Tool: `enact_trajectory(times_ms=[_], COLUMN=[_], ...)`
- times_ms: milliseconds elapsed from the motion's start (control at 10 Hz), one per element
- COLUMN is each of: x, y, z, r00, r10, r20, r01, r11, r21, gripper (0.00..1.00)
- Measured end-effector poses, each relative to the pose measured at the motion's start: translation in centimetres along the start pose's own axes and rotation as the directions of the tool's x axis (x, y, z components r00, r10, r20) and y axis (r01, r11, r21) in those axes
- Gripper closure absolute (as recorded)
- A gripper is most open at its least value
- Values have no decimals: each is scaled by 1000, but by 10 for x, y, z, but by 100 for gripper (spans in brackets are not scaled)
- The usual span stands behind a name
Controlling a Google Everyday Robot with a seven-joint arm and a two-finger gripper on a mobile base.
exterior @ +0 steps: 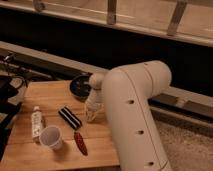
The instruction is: Push the eraser across the table
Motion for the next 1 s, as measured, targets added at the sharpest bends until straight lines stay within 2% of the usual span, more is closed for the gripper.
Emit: enact_trajectory(times_ms=[200,500,700,1000], x=[4,4,8,10], y=[2,3,14,19], z=[5,3,10,11], r00=[1000,1000,997,997], r10=[-6,-8,-44,-53], r20=[-27,-28,-58,-64], r01=[5,7,43,51], r11=[1000,1000,999,998], r21=[-12,-13,-25,-30], gripper=[100,100,100,100])
